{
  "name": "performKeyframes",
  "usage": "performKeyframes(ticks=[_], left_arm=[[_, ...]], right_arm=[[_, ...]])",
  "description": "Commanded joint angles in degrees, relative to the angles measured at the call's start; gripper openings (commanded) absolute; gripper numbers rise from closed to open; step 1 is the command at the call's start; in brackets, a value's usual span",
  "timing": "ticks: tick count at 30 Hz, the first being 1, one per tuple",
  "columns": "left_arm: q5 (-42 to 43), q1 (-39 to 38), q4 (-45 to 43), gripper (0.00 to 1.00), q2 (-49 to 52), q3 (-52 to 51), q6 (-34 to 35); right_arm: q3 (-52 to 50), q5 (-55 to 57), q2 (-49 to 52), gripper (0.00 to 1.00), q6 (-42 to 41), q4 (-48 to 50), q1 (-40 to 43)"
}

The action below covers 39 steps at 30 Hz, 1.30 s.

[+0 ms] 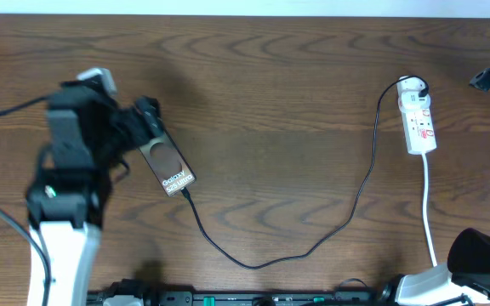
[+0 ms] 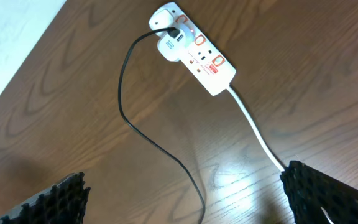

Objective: Plug charger to phone and switch on socket

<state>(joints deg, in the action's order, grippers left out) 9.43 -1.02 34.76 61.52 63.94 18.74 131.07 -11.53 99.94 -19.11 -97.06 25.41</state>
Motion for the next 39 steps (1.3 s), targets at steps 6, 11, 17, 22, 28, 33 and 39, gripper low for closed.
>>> performKeyframes(ticks=[6,11,17,22,28,33,39], left_arm=[[-20.44,-8.17,-25.24,0.89,-22.75,-23.34,-1.16],[-20.41,-8.17,-41.86,0.90,-36.74,-38.64,-2.56],[-20.15,-7.54,-50.95,0.89,-47.23,-49.37,-5.01],[-18.51,-5.92,-50.95,0.89,-53.55,-54.71,-7.13],[-14.08,-3.04,-50.95,0.89,-61.59,-60.89,-10.16],[-13.53,-2.25,-49.29,0.89,-61.44,-63.71,-10.19],[-13.68,-2.25,-41.00,0.90,-61.44,-63.71,-10.16]], right_arm=[[0.46,0.28,-0.46,0.99,-0.79,-0.11,-0.28],[0.46,0.26,-0.46,0.99,-0.79,-0.11,-0.28],[0.46,0.28,-0.44,0.99,-0.79,-0.11,-0.28],[0.46,0.28,-0.46,0.99,-0.79,-0.11,-0.28],[0.46,0.28,-0.44,0.99,-0.79,-0.11,-0.28],[0.46,0.26,-0.44,0.99,-0.79,-0.11,-0.28],[0.46,0.28,-0.46,0.99,-0.79,-0.11,-0.28]])
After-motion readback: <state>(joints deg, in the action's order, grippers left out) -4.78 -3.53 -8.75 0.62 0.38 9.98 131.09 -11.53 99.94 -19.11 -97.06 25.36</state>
